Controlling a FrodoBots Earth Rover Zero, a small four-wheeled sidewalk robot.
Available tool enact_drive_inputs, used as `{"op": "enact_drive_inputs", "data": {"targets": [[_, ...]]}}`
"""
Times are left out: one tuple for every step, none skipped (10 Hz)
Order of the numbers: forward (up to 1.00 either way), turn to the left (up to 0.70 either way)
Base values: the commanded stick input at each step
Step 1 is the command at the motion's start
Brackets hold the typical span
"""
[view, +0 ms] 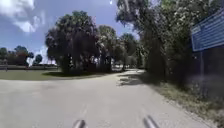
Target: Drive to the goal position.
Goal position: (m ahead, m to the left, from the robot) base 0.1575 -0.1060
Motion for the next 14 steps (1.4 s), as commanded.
{"op": "enact_drive_inputs", "data": {"targets": [[0.50,0.00],[0.50,0.00],[0.50,0.00],[0.50,0.00],[0.50,0.00],[0.50,0.00],[0.50,0.00],[0.50,0.00],[0.50,0.00],[0.50,0.00],[0.50,0.00],[0.40,0.00],[0.00,0.00],[0.00,0.00]]}}
